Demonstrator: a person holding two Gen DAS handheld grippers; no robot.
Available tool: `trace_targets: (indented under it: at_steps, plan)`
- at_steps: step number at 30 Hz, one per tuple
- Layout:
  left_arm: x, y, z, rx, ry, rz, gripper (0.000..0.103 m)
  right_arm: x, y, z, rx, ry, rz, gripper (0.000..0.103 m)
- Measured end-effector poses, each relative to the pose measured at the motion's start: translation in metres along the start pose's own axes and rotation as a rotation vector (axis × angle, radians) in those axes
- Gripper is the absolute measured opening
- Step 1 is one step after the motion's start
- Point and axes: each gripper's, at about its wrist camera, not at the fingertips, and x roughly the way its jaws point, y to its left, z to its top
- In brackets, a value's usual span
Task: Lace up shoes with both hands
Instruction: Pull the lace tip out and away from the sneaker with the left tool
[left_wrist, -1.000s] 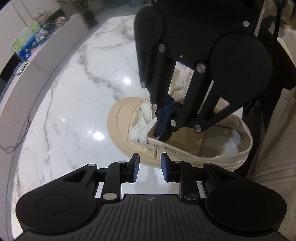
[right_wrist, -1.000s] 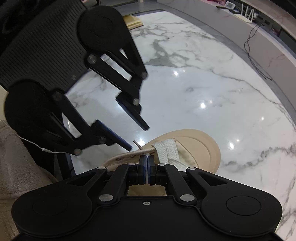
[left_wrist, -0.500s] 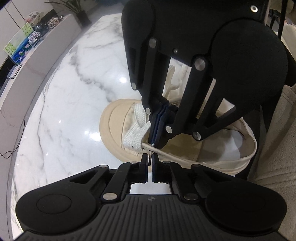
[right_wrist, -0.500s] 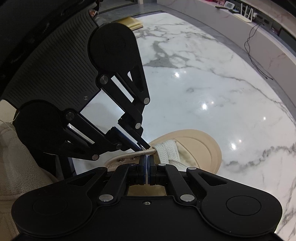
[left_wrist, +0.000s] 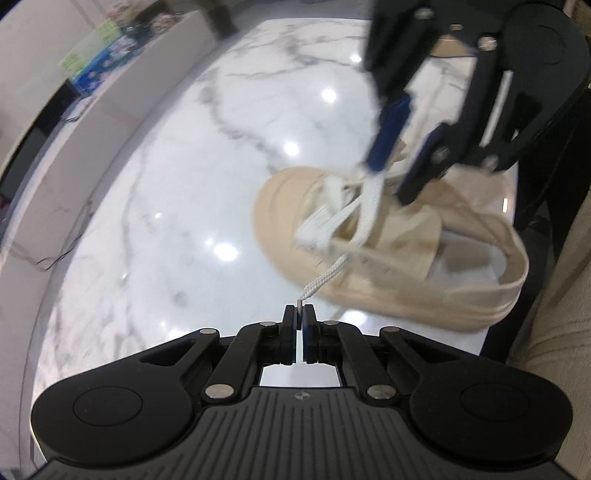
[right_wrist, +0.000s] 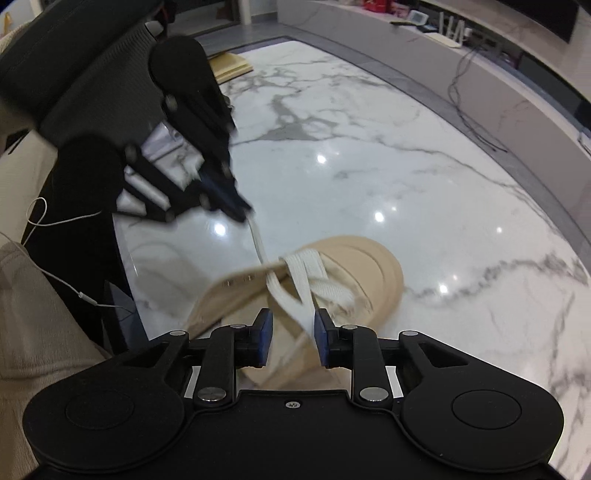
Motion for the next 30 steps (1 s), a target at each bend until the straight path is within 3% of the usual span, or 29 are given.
trace_targets:
  at_steps: [22, 30]
  plan:
    - [-0.109, 0.079, -0.092, -0.308, 0.183, 0.438, 0.002, -0.008, 0.017, -0.018, 0.031, 0.012, -0.080, 0.023]
    - [-0.118, 0.076, -0.082, -0.304, 0.148, 0.446, 0.002, -0.008, 0.016, -0.019, 0.035, 0.006, -0.079, 0.023]
